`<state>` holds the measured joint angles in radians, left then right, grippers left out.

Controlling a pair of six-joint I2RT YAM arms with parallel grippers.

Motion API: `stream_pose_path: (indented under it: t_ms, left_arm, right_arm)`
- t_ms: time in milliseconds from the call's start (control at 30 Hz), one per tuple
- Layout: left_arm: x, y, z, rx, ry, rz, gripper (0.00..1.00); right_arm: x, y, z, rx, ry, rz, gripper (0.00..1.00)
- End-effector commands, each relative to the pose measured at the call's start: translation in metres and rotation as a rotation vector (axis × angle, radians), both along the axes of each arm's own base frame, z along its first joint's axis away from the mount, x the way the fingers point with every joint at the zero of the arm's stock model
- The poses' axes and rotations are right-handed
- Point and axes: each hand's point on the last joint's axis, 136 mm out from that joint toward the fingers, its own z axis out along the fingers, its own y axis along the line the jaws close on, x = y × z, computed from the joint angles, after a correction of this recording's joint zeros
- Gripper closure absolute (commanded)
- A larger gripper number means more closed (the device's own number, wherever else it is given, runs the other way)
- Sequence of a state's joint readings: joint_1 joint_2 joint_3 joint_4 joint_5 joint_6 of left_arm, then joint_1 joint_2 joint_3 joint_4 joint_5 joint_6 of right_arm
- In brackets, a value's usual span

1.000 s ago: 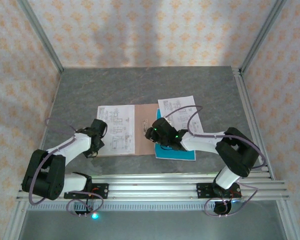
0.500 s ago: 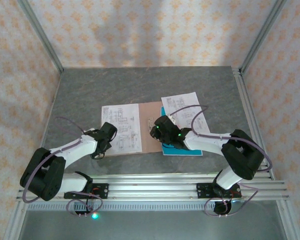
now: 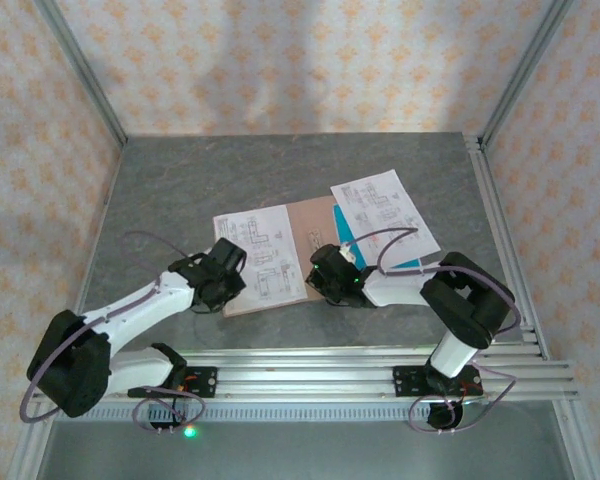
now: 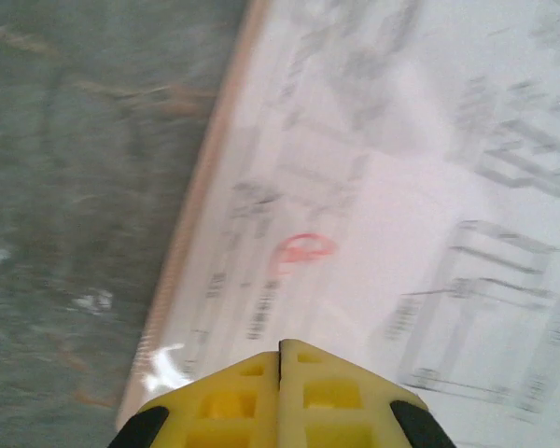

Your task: Put the files into the folder

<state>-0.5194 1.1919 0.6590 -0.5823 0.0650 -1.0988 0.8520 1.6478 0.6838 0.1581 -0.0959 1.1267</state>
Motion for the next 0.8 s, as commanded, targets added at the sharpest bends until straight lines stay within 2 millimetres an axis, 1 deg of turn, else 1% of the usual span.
stream_pose_path:
  t_ms: [0, 133, 200, 267, 333, 433, 567, 667, 767]
  left_arm:
    - [0.001, -0.020, 0.010, -0.062, 0.016, -0.059, 1.00]
    - [0.015, -0.048, 0.008, -0.113, -0.010, -0.114, 1.00]
    - [0.022, -0.061, 0.001, -0.127, -0.009, -0.128, 1.00]
    - [0.027, -0.072, -0.008, -0.155, -0.005, -0.131, 1.00]
    - [0.031, -0.078, -0.015, -0.160, -0.006, -0.130, 1.00]
    - [0.031, -0.078, -0.026, -0.121, 0.007, -0.129, 1.00]
    - [0.021, -0.067, -0.043, -0.068, 0.043, -0.114, 1.00]
    - [0.013, -0.059, -0.050, -0.044, 0.056, -0.104, 1.00]
    - [0.009, -0.055, -0.055, -0.035, 0.063, -0.097, 1.00]
  right_arm:
    - [-0.009, -0.038, -0.023, -0.104, 0.039, -0.068, 0.90]
    - [-0.010, -0.041, -0.018, -0.101, 0.027, -0.067, 0.90]
    - [-0.007, -0.037, -0.009, -0.092, 0.001, -0.051, 0.90]
    - [-0.001, -0.032, 0.004, -0.084, -0.028, -0.034, 0.87]
    - [0.003, -0.031, 0.015, -0.099, -0.048, -0.026, 0.85]
    - [0.011, -0.031, 0.029, -0.113, -0.076, -0.038, 0.85]
    - [0.022, -0.037, 0.033, -0.130, -0.075, -0.068, 0.85]
    - [0.030, -0.041, 0.037, -0.138, -0.080, -0.077, 0.86]
    - [0.038, -0.037, 0.038, -0.145, -0.072, -0.063, 0.90]
